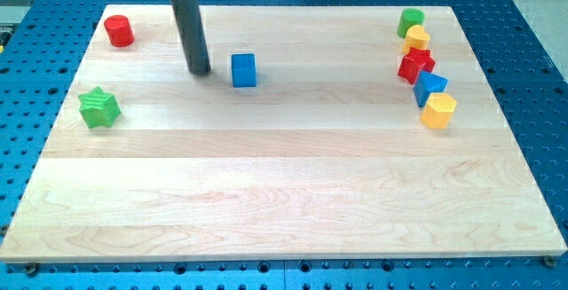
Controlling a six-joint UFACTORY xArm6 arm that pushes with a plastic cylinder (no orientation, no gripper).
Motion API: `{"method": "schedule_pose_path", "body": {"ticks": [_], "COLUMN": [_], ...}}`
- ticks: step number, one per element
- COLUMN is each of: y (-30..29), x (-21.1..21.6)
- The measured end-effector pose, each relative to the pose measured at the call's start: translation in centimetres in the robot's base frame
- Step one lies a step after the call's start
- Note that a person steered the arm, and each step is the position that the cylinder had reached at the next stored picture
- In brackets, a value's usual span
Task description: Push the blue cube below the hexagon
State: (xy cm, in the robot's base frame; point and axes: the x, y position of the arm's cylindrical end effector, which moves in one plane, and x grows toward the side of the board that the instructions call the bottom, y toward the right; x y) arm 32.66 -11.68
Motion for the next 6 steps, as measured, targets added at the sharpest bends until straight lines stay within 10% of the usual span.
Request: {"method": "schedule_pose_path", "body": {"ticks": [6], "y": [18.9], "x": [14.5]}}
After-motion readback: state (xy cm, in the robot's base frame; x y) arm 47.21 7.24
